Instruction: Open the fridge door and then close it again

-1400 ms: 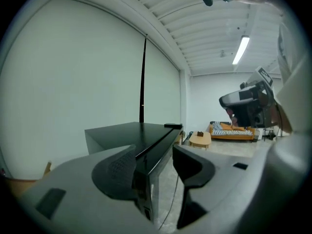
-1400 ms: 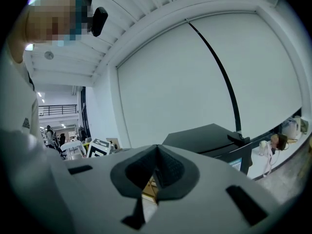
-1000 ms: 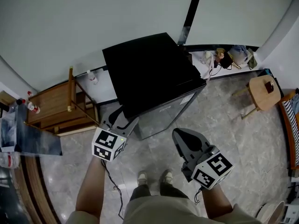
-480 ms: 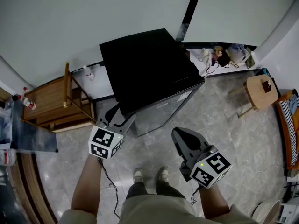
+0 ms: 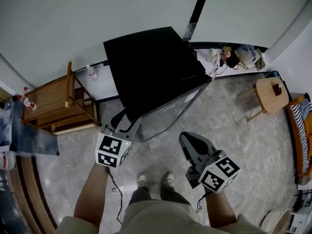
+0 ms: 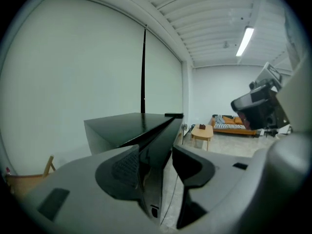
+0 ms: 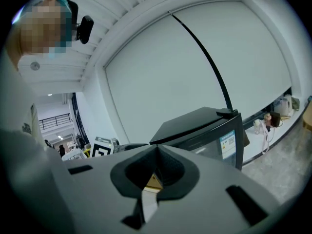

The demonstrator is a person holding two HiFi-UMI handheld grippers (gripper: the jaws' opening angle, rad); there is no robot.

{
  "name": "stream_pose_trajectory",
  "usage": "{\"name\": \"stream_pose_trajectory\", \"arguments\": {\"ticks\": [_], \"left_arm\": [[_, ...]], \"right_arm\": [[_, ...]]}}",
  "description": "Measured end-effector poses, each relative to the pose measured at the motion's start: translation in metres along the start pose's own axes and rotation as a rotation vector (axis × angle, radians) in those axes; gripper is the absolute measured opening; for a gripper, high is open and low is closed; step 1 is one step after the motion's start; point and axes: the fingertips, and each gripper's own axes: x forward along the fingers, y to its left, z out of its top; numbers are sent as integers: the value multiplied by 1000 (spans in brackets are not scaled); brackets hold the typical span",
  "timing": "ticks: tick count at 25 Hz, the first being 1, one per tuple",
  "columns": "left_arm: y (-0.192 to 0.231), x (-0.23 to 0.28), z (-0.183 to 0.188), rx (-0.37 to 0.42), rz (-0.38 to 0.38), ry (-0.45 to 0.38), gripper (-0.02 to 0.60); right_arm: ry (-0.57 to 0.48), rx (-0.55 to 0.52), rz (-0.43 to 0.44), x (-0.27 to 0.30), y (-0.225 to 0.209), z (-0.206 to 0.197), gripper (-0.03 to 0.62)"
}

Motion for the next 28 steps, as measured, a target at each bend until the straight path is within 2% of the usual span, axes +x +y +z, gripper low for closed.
{"name": "stream_pose_trajectory", "arguments": {"ticks": [4,12,17,22,28], "left_arm": [[-25,-11,-6,7,-9,10,213],[-35,-17,-12,37,55,-5,216],[-50,-24,-11,53,21,7,216],[-48,-28,-17,-12,32,-22,316],[-45,-16,-24,-107,-41,-32,319]], "right_arm": [[-4,25,-4,-4,0,-6,-9],[-22,36,-34,-36,11,-13,-9],[-27,37,-55,-55,12,-16,-9],[-35,34,-62,-60,15,-15,-9],[-20,30,-71,-57,12,-15,-9]]}}
